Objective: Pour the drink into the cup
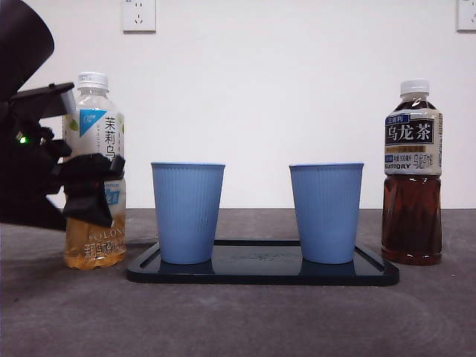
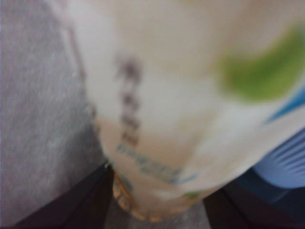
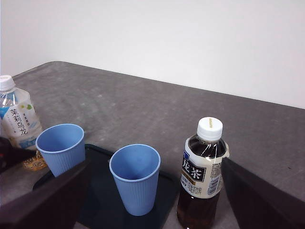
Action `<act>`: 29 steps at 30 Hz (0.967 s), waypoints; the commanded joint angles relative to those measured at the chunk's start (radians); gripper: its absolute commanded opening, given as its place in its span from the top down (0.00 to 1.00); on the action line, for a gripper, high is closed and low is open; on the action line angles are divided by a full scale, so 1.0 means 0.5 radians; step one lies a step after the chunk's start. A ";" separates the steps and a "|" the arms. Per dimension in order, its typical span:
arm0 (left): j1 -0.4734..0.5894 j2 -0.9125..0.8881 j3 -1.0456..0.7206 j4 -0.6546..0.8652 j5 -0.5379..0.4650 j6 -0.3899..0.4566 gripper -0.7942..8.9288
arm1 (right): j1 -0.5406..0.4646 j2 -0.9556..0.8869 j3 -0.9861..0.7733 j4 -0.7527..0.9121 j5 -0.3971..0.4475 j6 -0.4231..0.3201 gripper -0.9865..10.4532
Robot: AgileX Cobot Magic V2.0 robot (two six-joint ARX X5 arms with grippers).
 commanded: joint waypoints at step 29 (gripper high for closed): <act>-0.033 -1.360 0.069 -1.107 0.059 -0.045 0.59 | 0.011 0.005 0.031 -0.090 -0.004 0.027 0.54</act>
